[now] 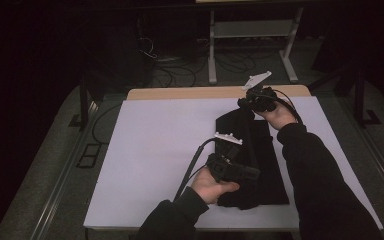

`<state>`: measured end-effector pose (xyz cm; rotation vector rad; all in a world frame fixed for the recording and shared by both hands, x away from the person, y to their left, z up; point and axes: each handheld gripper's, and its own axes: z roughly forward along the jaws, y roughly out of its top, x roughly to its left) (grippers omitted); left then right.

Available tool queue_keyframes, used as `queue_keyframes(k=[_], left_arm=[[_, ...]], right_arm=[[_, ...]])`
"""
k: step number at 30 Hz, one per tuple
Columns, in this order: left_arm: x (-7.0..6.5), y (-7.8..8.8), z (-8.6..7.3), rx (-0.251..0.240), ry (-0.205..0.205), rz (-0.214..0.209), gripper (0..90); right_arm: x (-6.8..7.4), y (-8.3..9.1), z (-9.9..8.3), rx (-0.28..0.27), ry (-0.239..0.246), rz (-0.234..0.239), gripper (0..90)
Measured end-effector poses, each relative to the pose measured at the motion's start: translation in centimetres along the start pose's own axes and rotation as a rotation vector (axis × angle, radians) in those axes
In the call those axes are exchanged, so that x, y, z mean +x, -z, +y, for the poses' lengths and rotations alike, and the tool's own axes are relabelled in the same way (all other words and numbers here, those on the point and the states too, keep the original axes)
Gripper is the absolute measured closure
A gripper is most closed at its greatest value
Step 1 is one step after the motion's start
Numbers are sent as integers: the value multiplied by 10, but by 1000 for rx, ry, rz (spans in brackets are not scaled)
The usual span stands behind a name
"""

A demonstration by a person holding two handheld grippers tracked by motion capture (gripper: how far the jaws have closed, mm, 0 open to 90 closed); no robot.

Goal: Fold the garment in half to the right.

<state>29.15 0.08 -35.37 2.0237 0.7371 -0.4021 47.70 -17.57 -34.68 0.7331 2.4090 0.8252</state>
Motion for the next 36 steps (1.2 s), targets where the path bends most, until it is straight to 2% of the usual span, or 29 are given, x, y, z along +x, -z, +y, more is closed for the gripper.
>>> queue_keyframes(k=[13,21,29,31,36], left_arm=[[3,-19,0,32,11,-14,863],[4,-34,0,42,23,-29,863],[6,-44,1,58,16,-35,863],[6,-46,0,63,25,-36,863],[8,-53,0,75,28,-30,863]], right_arm=[[-6,0,-20,-18,-43,2,859],[-9,0,-34,-4,-55,-6,859],[-12,2,-38,-8,-67,-10,858],[-12,2,-39,-6,-69,-6,858],[-13,0,-47,-5,-94,-5,858]])
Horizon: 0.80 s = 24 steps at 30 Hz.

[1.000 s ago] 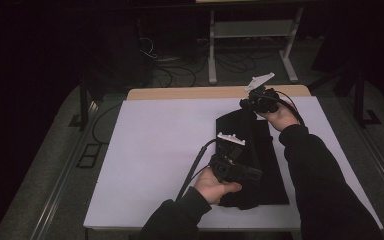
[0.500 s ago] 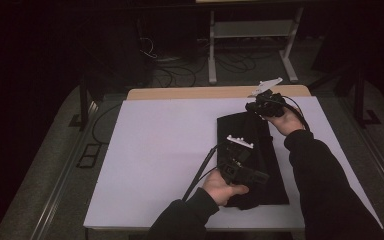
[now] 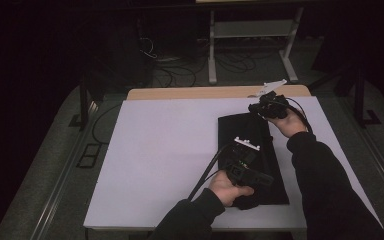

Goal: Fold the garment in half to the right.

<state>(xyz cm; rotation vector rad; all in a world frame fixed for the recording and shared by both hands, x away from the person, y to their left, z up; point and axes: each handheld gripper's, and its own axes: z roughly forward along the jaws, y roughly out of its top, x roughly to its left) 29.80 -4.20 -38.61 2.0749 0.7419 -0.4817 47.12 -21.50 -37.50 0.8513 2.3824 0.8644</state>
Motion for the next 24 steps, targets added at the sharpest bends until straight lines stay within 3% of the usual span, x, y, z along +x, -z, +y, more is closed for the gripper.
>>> queue_keyframes(k=[16,24], left_arm=[[5,-26,3,59,-1,15,863],[9,-42,3,93,-4,32,863]], right_arm=[[-7,-3,-16,1,-32,8,858],[-13,-9,-31,-14,-85,15,857]])
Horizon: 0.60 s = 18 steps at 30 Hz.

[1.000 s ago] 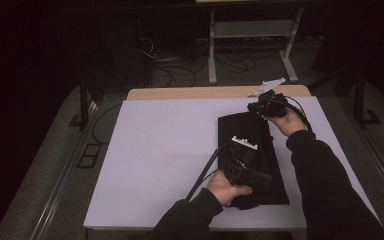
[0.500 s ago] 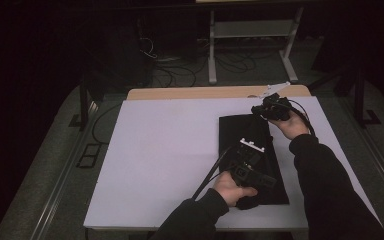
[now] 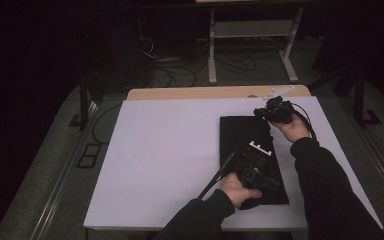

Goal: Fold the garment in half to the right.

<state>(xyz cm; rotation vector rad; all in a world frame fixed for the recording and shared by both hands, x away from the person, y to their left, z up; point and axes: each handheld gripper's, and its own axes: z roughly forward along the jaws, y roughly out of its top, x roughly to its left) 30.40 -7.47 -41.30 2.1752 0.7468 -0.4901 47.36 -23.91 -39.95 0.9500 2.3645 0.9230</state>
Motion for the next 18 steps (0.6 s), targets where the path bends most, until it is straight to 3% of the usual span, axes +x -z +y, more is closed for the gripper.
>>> queue_keyframes(k=[9,18], left_arm=[[0,-15,3,26,3,19,863],[-2,-26,4,54,3,52,863]], right_arm=[[-7,-3,-13,-28,-62,15,855],[-17,-2,-29,-46,-190,26,837]])
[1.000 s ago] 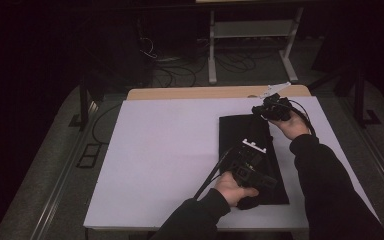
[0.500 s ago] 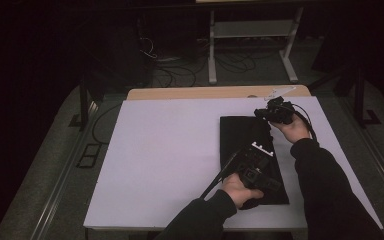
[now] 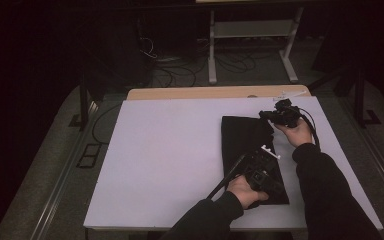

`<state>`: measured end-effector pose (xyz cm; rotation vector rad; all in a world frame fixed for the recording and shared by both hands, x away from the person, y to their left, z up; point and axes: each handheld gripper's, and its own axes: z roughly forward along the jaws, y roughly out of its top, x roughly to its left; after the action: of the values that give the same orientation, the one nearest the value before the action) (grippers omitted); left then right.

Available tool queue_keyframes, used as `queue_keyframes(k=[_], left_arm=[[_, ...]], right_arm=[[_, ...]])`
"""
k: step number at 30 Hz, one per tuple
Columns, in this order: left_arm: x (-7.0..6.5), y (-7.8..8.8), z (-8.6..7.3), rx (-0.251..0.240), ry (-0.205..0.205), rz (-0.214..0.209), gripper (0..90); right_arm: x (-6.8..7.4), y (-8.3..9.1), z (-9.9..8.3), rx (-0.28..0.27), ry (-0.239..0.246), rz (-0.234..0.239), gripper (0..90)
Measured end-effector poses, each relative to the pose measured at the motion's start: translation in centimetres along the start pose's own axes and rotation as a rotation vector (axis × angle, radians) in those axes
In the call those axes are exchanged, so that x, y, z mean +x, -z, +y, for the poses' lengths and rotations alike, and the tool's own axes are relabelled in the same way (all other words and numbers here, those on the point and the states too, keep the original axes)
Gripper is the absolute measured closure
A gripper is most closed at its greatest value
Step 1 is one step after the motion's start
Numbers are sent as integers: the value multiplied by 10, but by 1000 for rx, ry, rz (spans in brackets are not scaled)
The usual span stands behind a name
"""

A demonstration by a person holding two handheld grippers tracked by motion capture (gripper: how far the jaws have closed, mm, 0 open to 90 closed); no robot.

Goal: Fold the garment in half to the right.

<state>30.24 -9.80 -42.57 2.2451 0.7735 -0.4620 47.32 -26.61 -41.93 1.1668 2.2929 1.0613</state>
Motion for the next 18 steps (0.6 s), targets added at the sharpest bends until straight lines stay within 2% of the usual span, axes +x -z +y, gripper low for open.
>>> queue_keyframes(k=[4,10,15,18], left_arm=[[0,-2,0,11,1,4,838],[-2,3,1,-10,-10,10,707],[-1,10,2,-34,-12,20,618],[-1,14,2,-46,-17,20,535]], right_arm=[[-7,4,-4,2,-62,3,756],[-19,15,-8,-5,-172,-5,649],[-23,24,-9,-17,-189,-3,557],[-24,27,-8,-25,-207,13,449]])
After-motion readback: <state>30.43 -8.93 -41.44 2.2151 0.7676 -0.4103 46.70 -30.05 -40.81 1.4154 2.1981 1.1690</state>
